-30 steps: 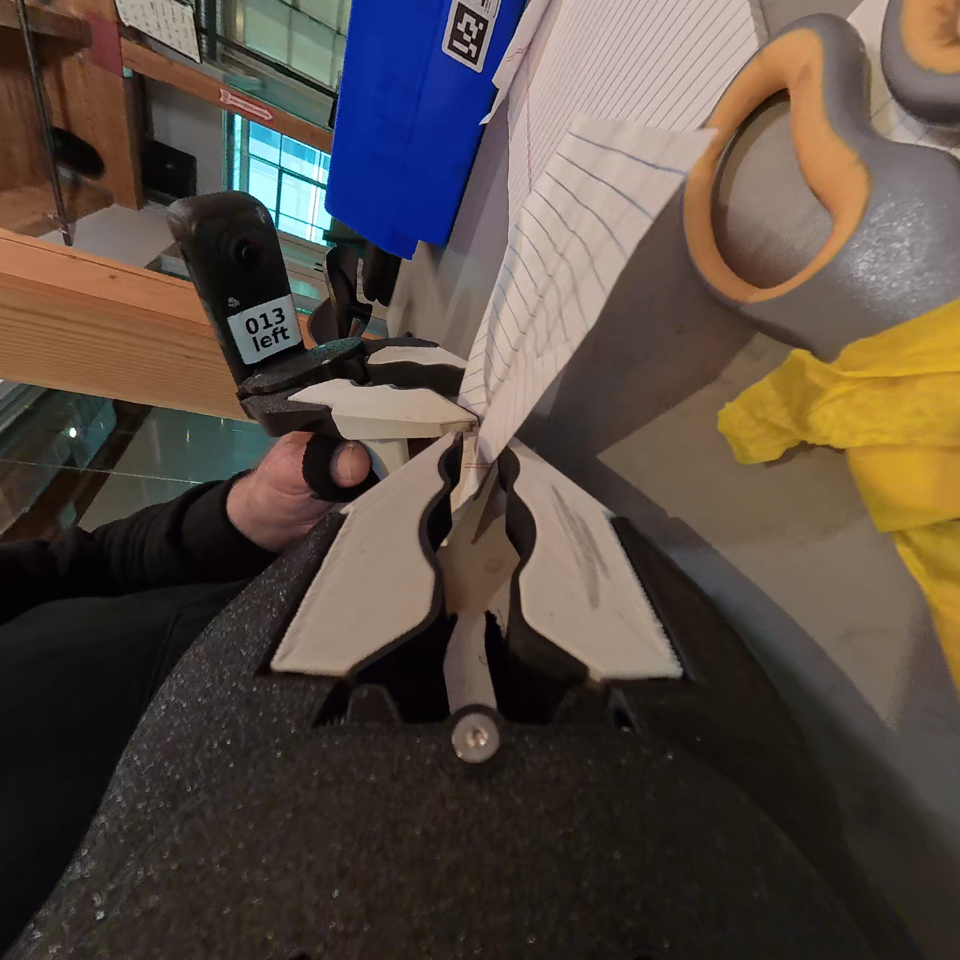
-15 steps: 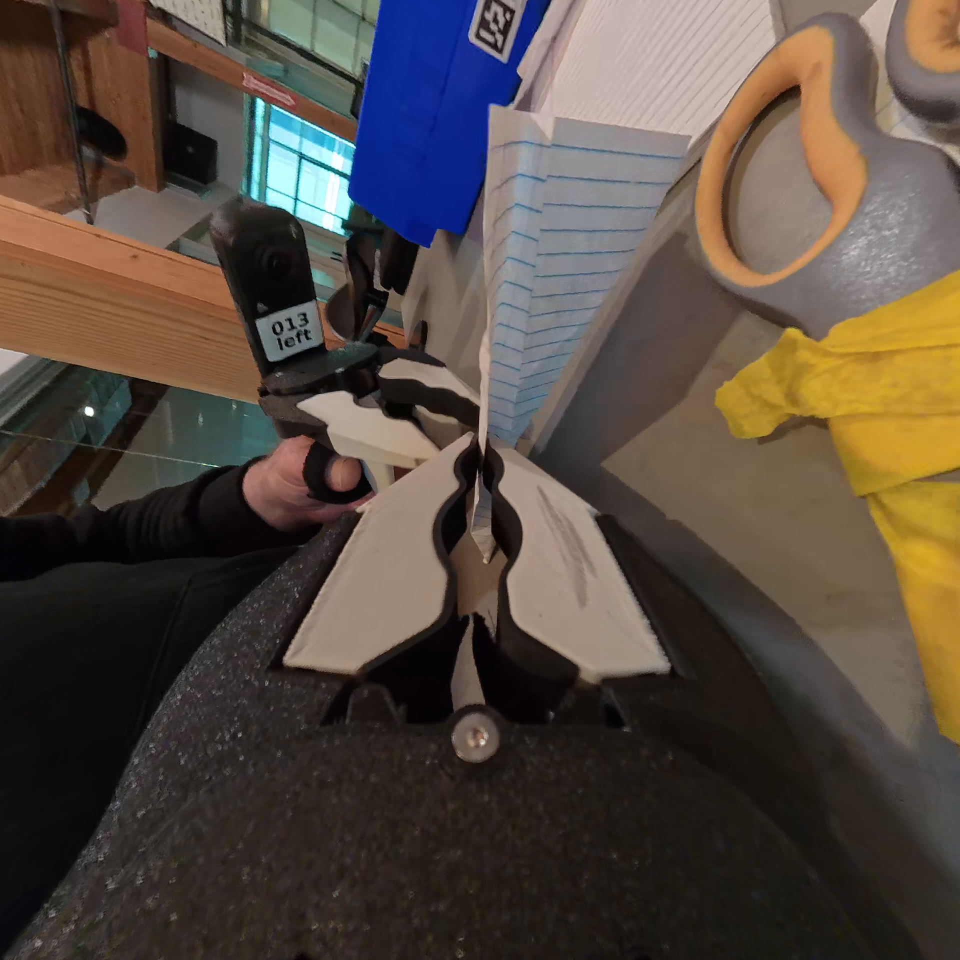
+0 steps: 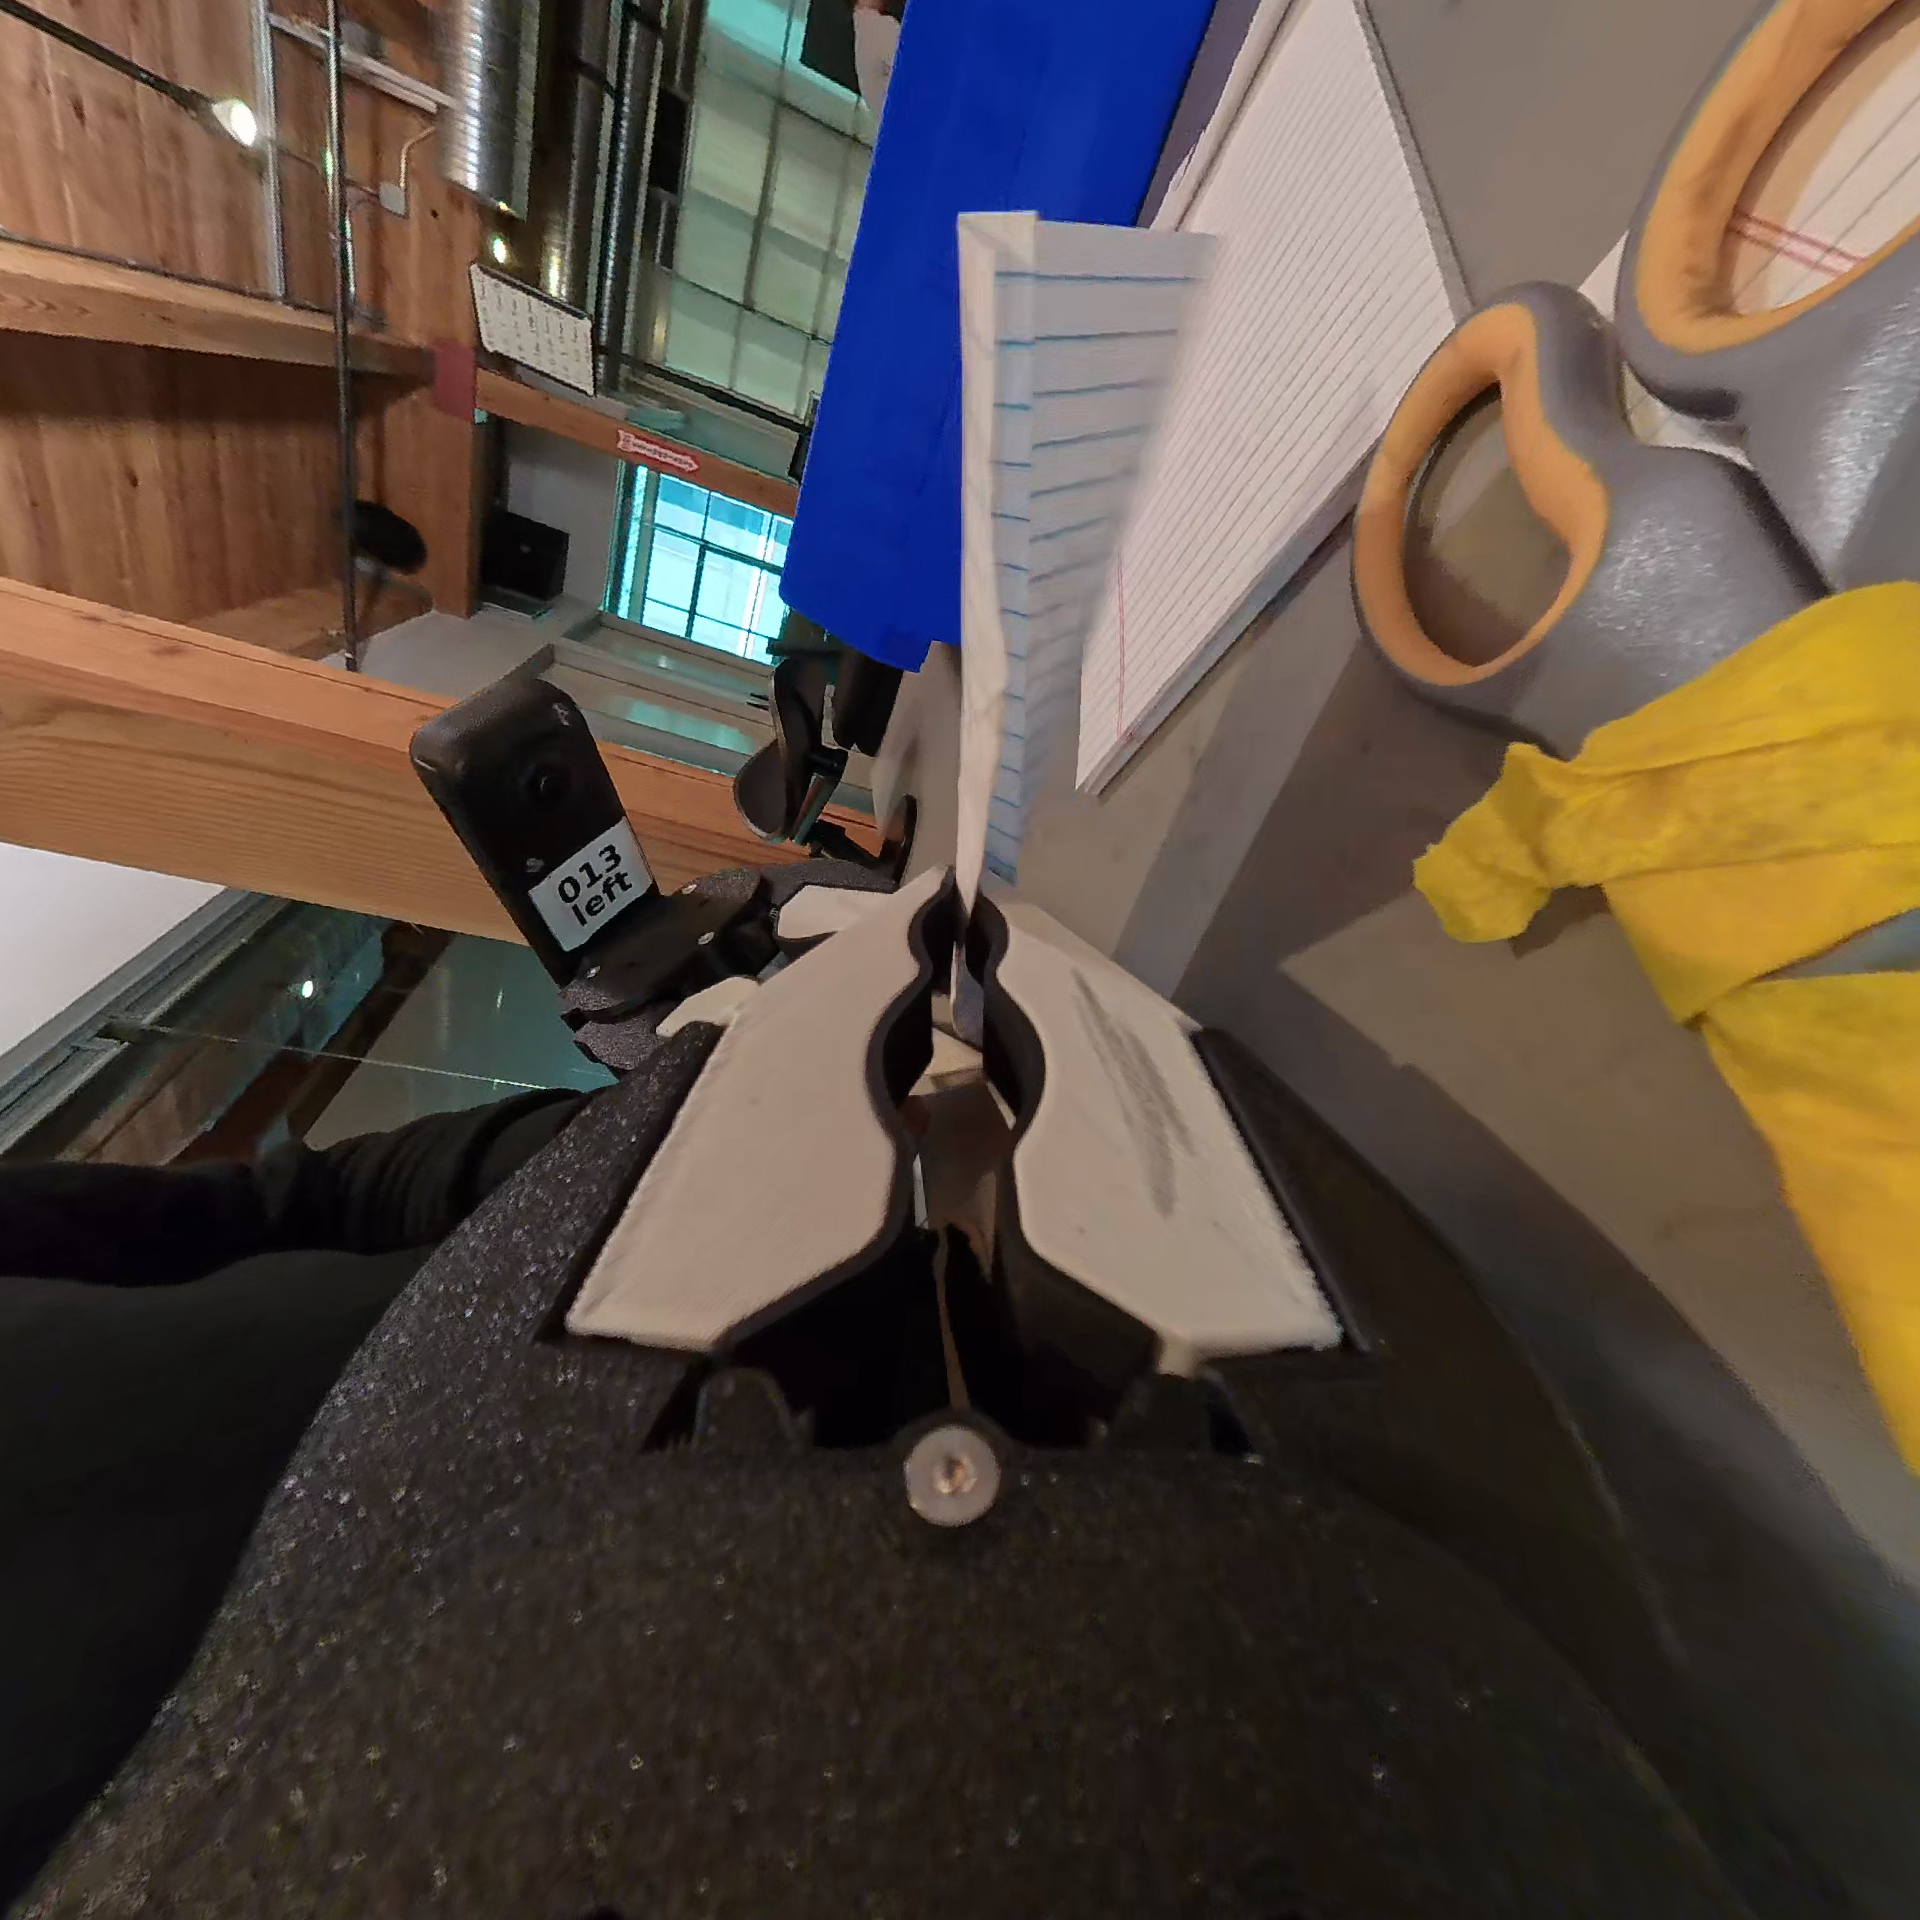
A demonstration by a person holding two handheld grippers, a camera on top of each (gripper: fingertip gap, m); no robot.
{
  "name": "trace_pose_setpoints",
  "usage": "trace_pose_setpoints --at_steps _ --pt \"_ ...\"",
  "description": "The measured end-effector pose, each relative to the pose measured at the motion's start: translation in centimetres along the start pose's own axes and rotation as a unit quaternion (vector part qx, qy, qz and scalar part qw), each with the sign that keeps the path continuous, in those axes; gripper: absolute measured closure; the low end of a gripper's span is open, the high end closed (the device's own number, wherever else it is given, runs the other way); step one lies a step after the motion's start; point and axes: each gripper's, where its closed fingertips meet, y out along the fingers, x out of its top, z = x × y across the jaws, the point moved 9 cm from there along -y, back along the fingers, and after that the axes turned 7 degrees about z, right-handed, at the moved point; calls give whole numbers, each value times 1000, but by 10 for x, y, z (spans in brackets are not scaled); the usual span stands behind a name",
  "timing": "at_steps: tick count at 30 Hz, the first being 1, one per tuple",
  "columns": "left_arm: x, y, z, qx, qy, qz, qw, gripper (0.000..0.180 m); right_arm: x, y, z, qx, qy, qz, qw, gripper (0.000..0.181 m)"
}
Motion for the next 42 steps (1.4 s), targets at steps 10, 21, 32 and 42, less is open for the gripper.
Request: trace_pose_setpoints --at_steps 10,21,32,42 --pt "14 -19 6 -137 -72 -91 984 177 6 -12 15 49 -42 -15 998 156" --pt "23 -23 0 -265 -102 -105 953 177 4 3 28 115 -62 3 991 181" --pt "40 -44 4 -184 -53 -148 970 162 9 -8 31 156 -106 -32 981 181" --pt "50 -34 -12 -134 8 -104 985 172 10 -6 32 162 -128 -36 978 181"
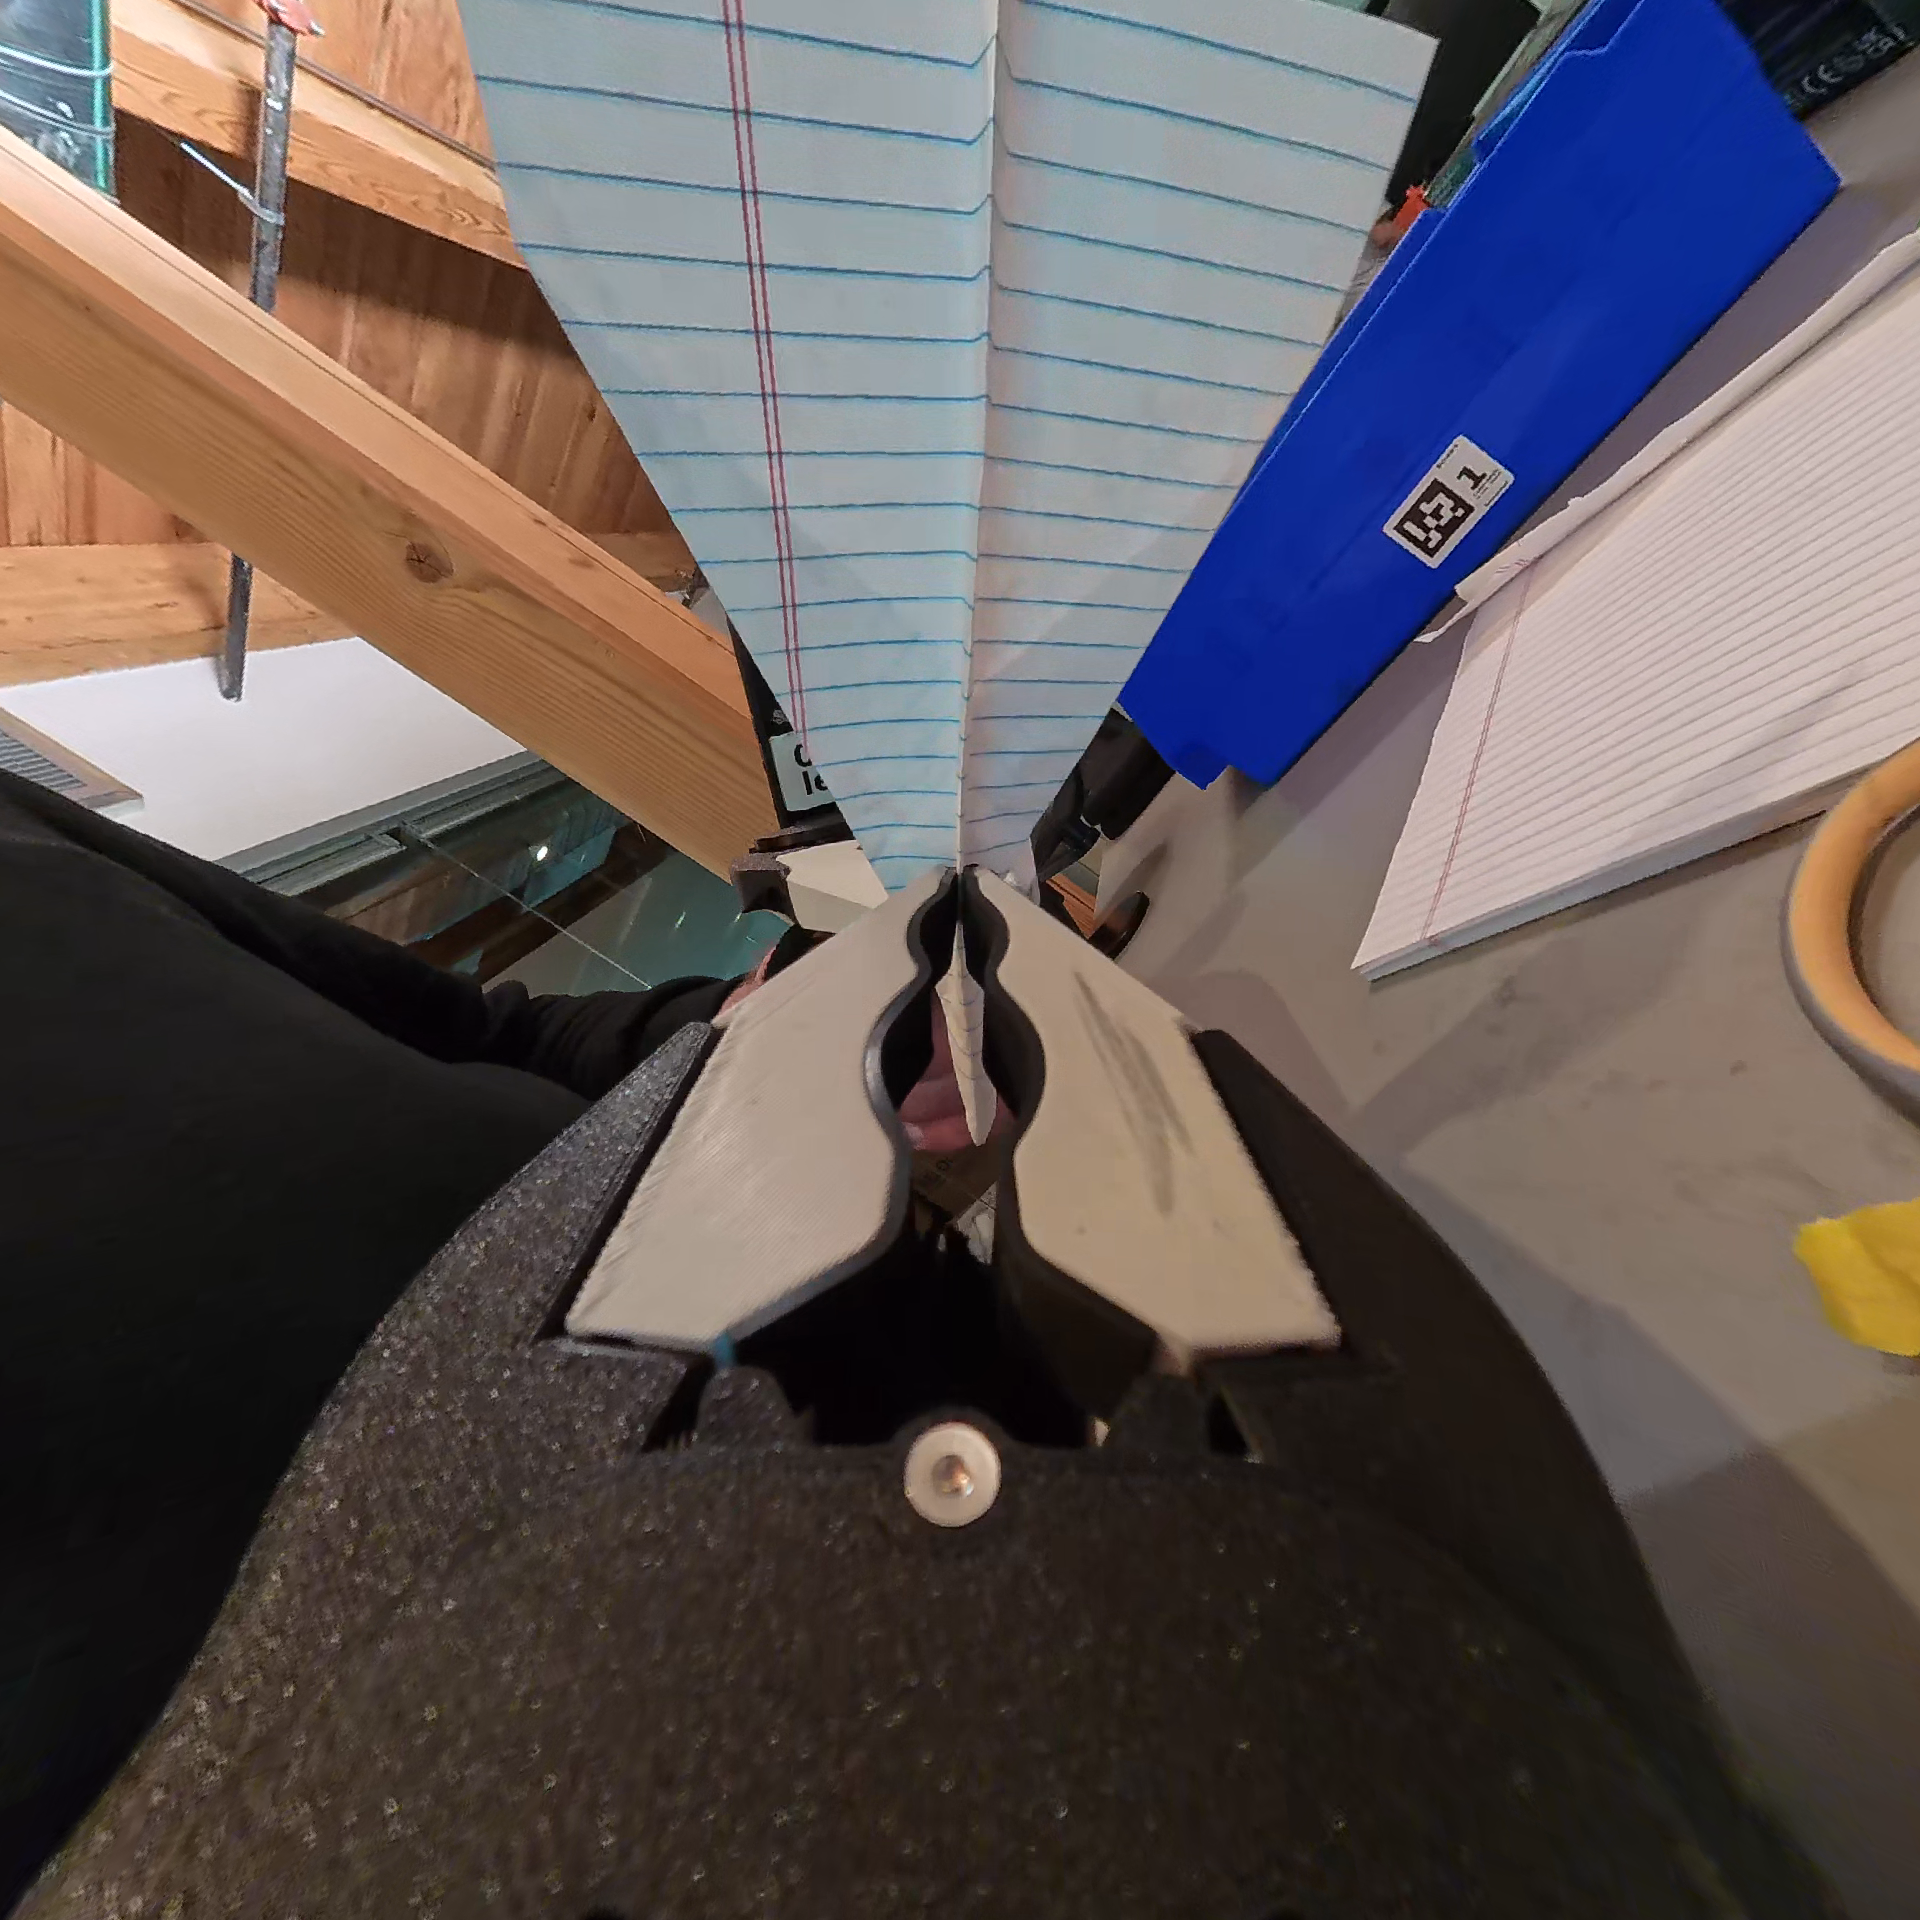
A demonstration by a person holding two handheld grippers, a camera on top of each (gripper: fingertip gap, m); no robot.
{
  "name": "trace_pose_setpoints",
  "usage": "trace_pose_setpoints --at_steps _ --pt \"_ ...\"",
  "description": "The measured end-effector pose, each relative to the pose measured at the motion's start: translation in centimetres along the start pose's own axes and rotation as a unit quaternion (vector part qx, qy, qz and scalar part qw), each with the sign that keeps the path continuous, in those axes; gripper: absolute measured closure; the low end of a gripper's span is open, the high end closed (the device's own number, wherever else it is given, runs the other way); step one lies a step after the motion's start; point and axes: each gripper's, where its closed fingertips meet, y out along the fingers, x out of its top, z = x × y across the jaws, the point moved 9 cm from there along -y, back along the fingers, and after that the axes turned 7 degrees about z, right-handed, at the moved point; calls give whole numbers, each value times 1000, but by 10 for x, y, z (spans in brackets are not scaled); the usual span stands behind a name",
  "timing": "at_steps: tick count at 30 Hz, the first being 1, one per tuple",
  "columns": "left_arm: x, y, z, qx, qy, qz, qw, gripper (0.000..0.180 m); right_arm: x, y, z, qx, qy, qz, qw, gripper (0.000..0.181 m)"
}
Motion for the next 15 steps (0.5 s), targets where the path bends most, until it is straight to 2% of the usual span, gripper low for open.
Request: trace_pose_setpoints --at_steps 10,15 --pt "5 4 -3 -9 11 18 1000 172 2 -5 0 18 -2 1 1000 181" --pt "12 -2 -7 -18 22 -6 1000 166 8 -10 6 70 -4 -60 996 181"
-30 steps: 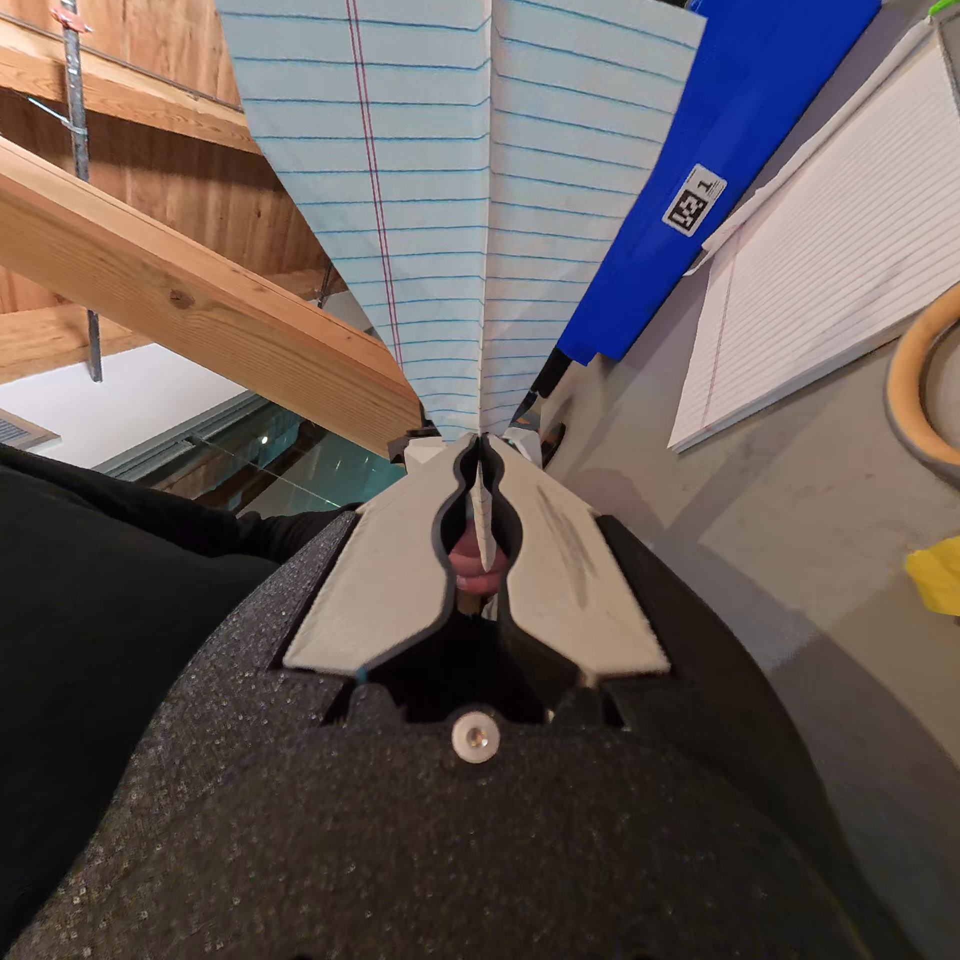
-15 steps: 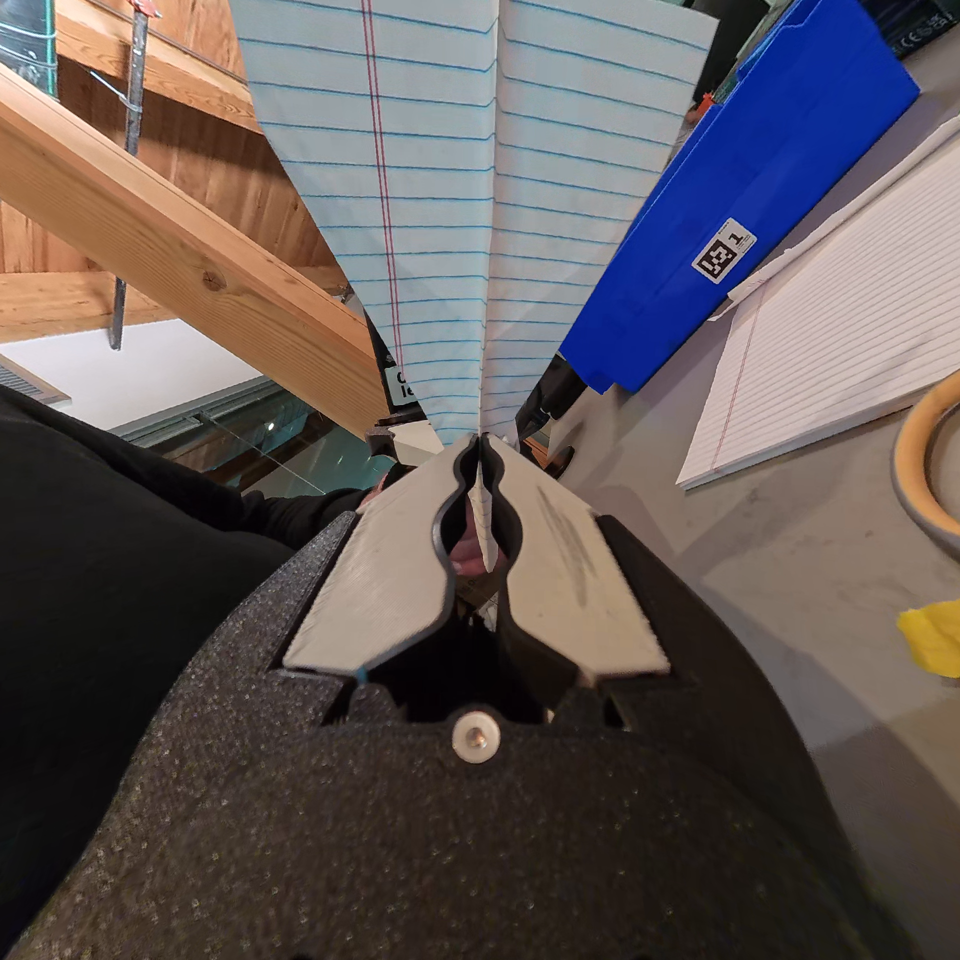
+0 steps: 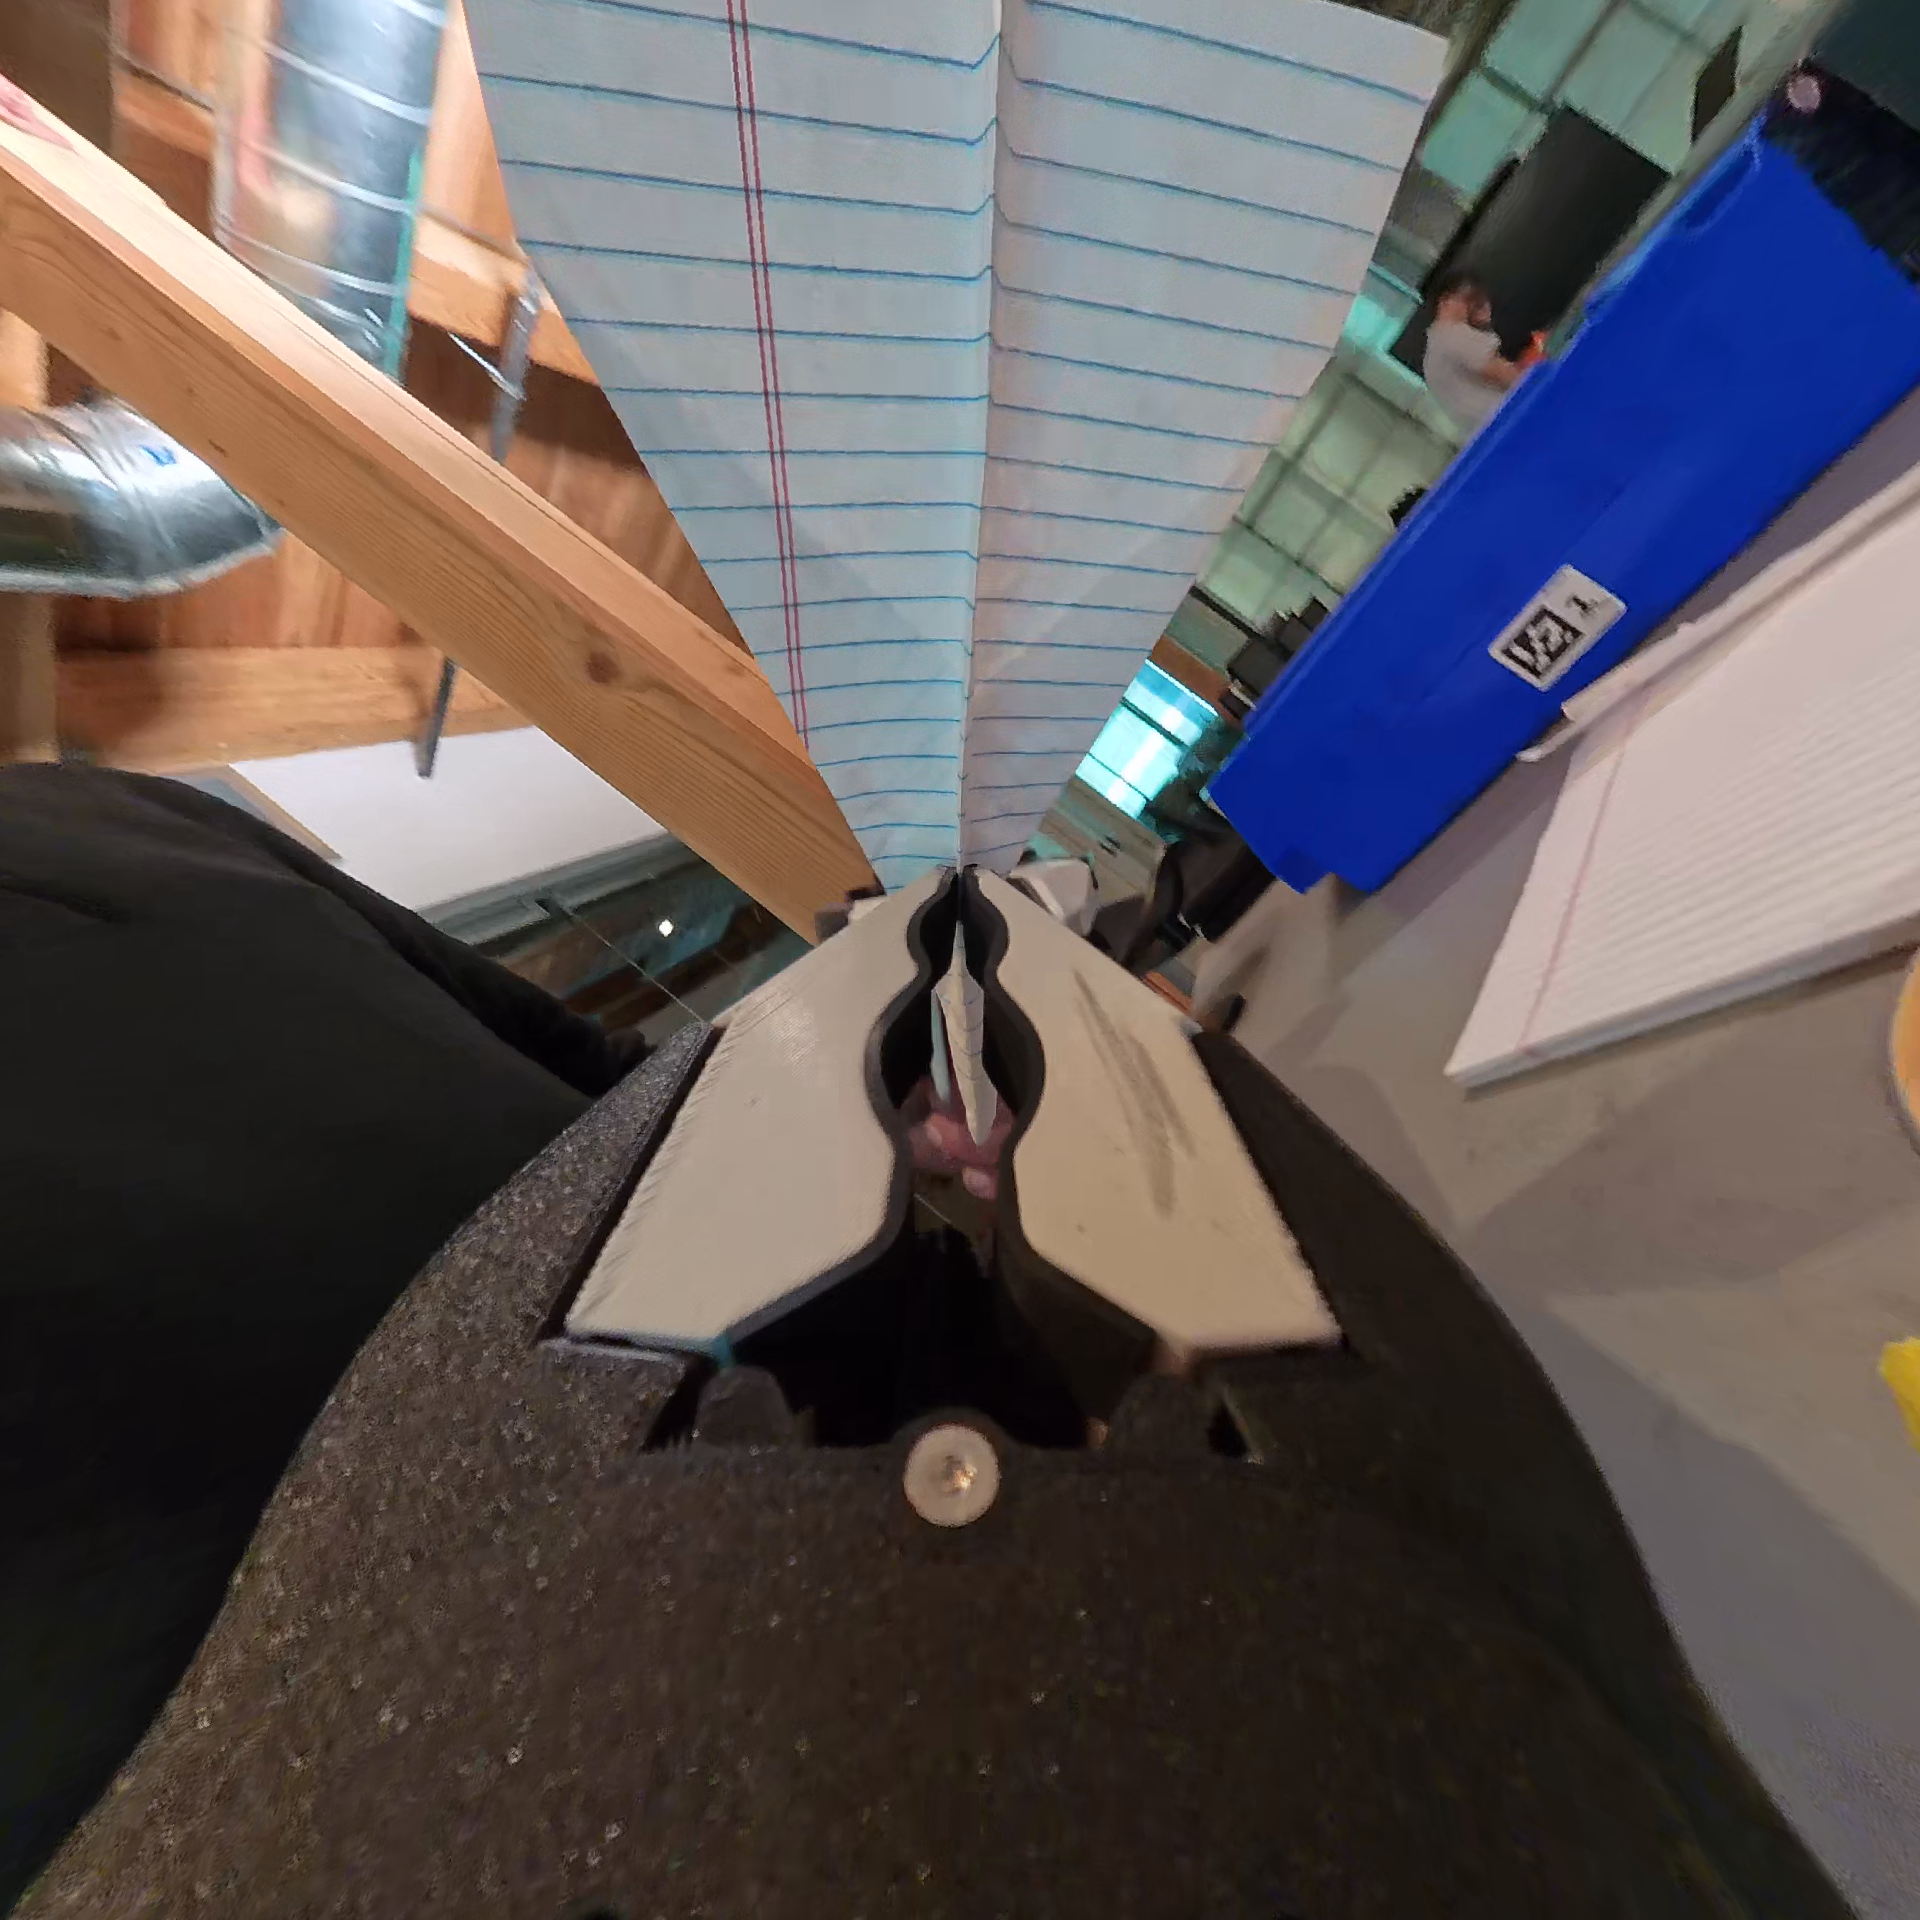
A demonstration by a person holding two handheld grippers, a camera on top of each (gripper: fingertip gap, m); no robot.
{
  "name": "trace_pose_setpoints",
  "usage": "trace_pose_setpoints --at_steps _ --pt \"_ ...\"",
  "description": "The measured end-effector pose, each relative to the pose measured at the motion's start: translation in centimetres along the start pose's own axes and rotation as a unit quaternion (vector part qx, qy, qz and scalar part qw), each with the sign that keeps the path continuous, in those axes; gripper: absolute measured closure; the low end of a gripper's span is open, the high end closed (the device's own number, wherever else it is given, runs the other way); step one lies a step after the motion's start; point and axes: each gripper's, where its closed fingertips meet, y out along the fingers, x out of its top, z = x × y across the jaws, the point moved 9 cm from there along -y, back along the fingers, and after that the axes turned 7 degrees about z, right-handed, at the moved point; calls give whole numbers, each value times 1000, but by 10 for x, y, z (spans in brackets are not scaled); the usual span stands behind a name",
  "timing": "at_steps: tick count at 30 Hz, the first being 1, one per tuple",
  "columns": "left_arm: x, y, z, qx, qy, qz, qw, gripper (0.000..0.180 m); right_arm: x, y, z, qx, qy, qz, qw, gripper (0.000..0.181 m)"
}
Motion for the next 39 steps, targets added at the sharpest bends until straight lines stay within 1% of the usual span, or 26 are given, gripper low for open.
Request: trace_pose_setpoints --at_steps 2,8,11,14,17,20,24,26,27,29,35,39 --pt "1 0 -1 -12 -8 -2 1000 165 3 -2 2 19 -3 -19 1000 181" --pt "5 7 -5 -102 -75 -35 991 164 6 -2 7 62 -12 -22 998 181" --pt "8 8 -6 -139 -97 -50 984 169 5 -1 8 84 -10 -16 996 181" --pt "10 12 -9 -168 -106 -48 979 171 3 0 11 110 -8 -10 994 181" --pt "11 16 -16 -209 -117 -44 970 179 3 0 14 128 -18 -18 991 181" --pt "13 18 -20 -244 -127 -49 960 180 3 1 20 153 -27 -24 988 181" --pt "14 22 -26 -304 -149 -54 939 180 5 3 28 190 -44 -28 980 181" --pt "15 22 -28 -311 -150 -60 937 178 7 3 31 198 -51 -31 978 181" --pt "16 20 -27 -310 -152 -65 936 175 8 2 32 202 -52 -33 977 181" --pt "16 19 -25 -299 -156 -70 939 174 9 0 32 200 -54 -35 978 181" --pt "15 25 -30 -297 -146 -43 943 180 9 0 33 207 -55 -28 977 181" --pt "16 20 -27 -307 -150 -62 938 178 9 0 35 208 -60 -33 976 181"
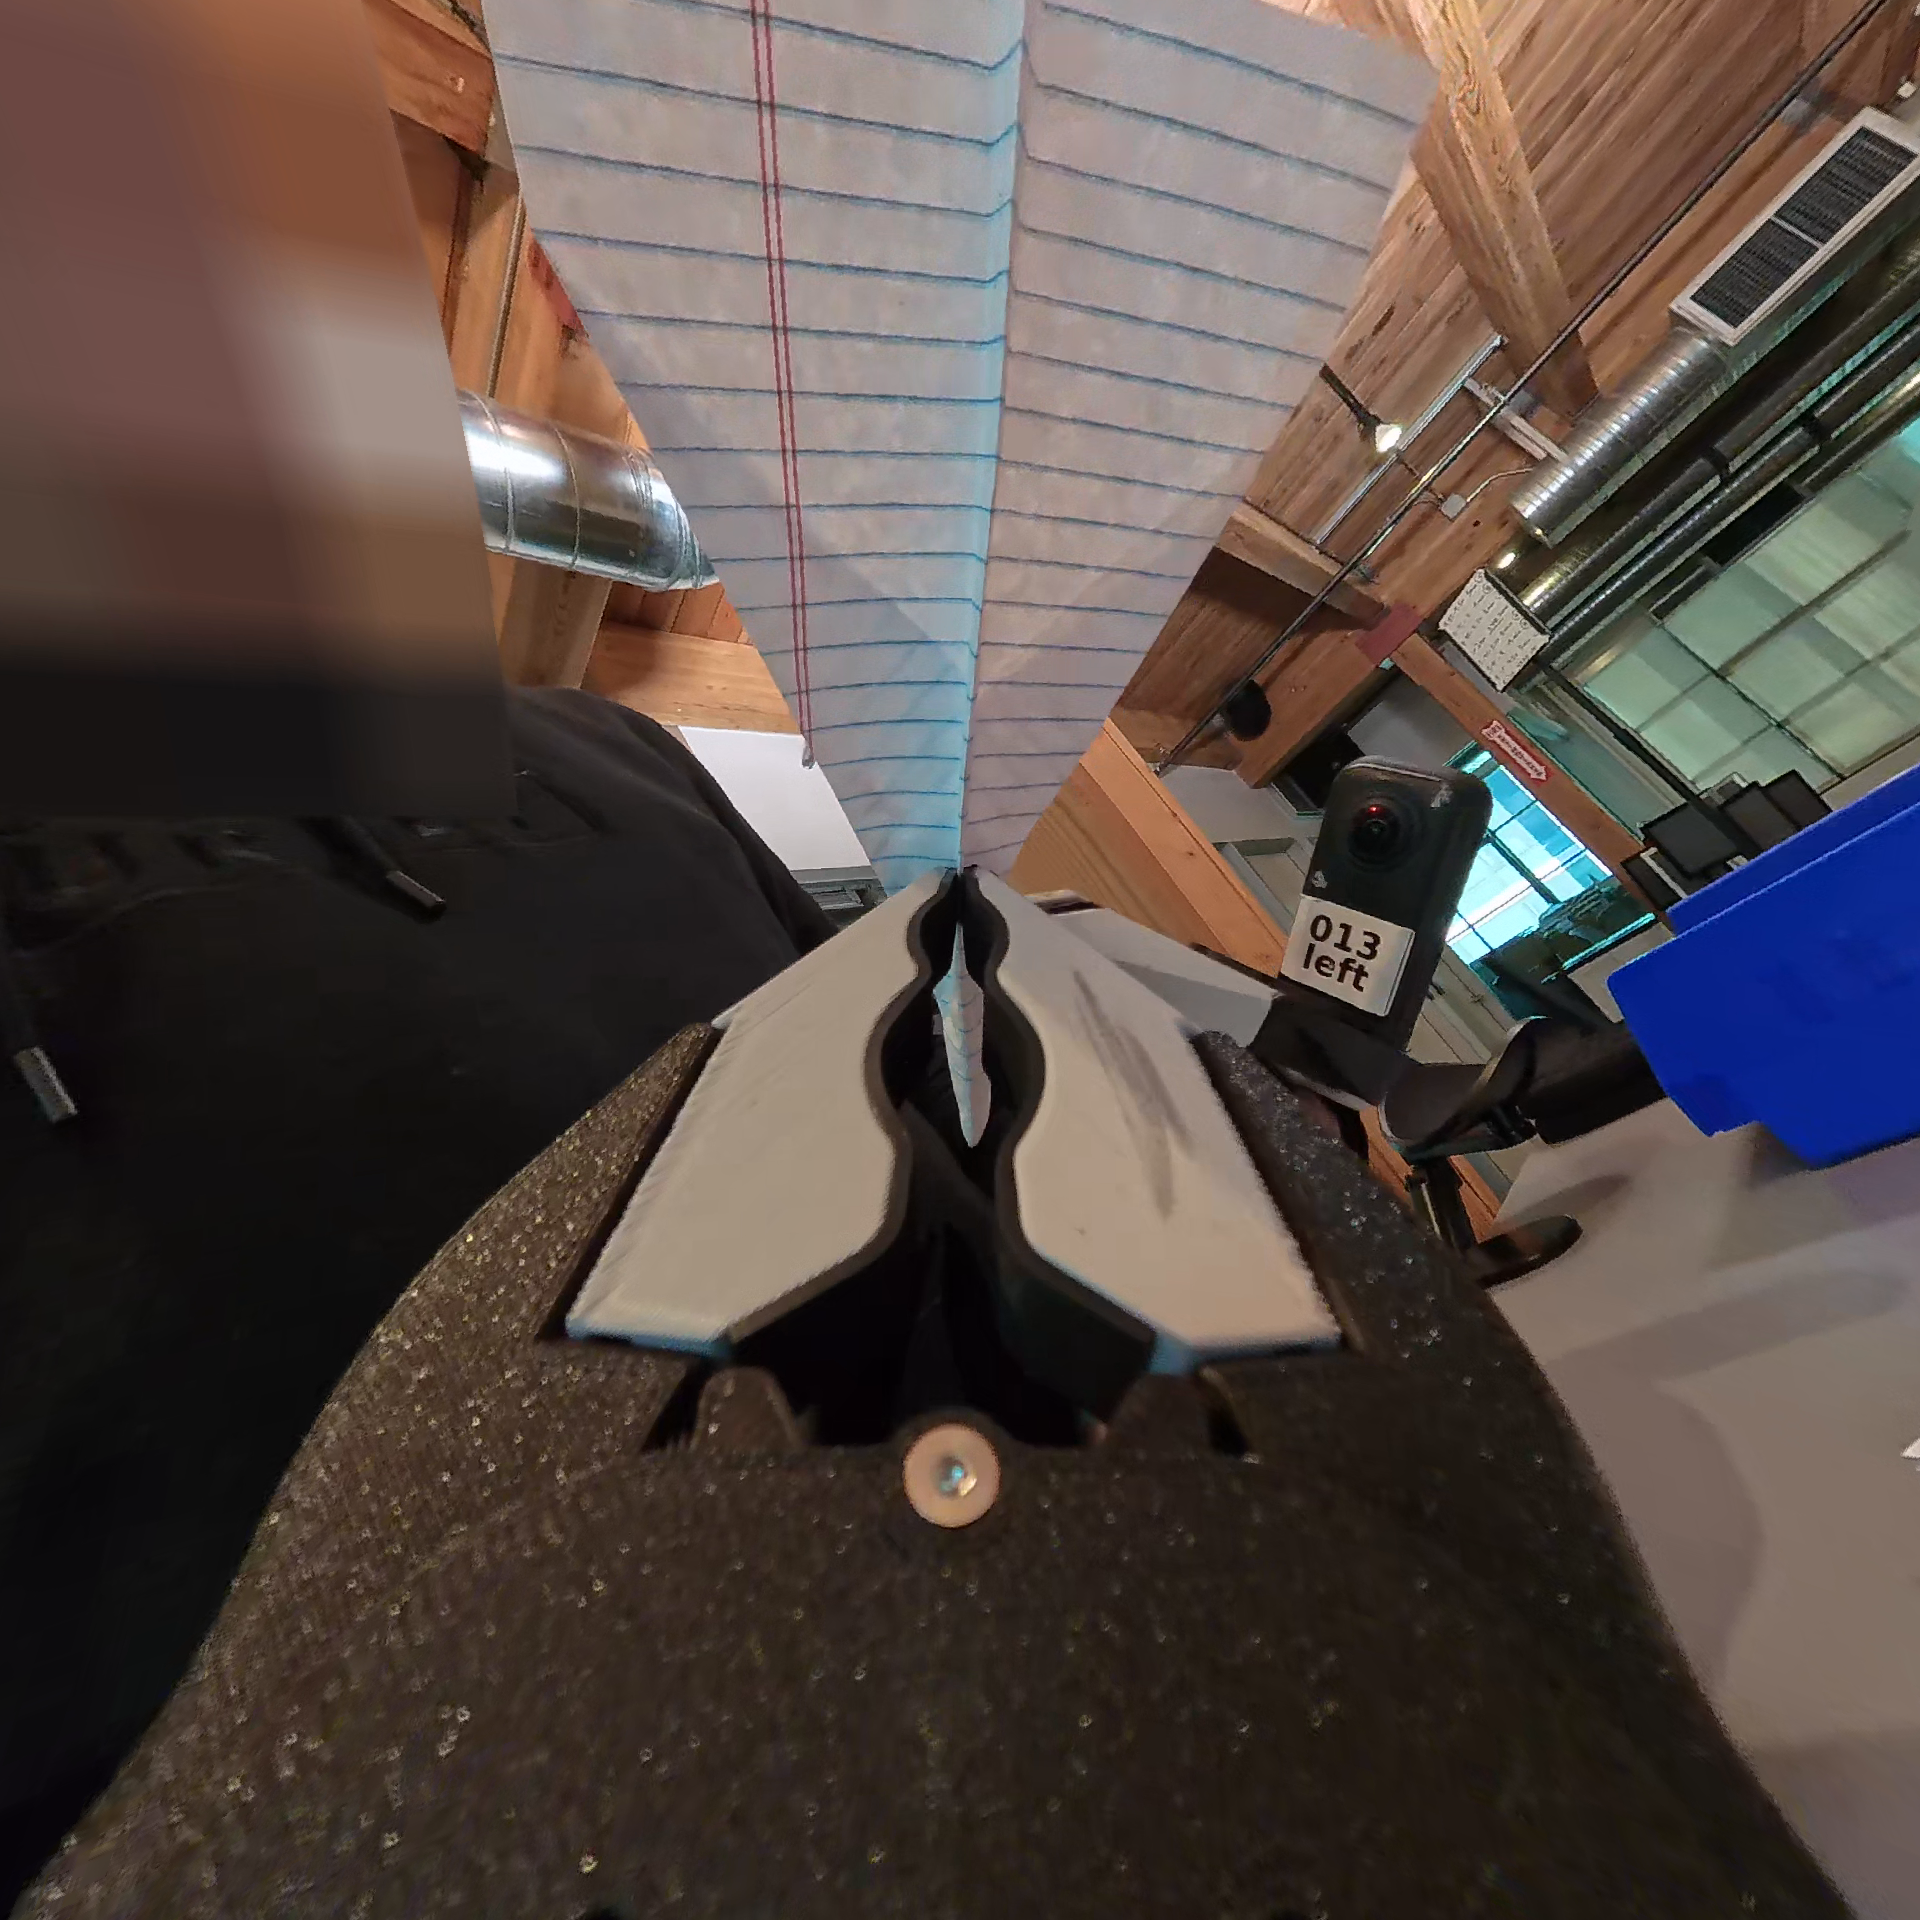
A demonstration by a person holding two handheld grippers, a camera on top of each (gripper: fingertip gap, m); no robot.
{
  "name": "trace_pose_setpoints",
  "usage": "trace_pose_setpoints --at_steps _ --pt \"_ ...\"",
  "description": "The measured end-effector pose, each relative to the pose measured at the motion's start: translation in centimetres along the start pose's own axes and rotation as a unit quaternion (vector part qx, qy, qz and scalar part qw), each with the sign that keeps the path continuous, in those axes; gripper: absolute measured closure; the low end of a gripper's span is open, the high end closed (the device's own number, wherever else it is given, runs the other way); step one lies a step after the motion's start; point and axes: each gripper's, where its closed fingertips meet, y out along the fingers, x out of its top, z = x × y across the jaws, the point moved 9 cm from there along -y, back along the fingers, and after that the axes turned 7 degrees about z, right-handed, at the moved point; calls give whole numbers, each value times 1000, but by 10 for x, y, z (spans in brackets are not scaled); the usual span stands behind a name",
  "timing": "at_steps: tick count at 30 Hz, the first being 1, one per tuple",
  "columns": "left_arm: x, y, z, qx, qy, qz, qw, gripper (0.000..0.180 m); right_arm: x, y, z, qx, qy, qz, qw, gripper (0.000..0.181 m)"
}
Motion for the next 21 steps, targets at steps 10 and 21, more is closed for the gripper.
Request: trace_pose_setpoints --at_steps 10,21 --pt "-2 5 0 1 -1 13 1000 179 -2 -5 1 -5 2 5 1000 181" --pt "-3 14 -2 -49 -7 27 998 180 -1 -2 7 27 -4 6 1000 181"
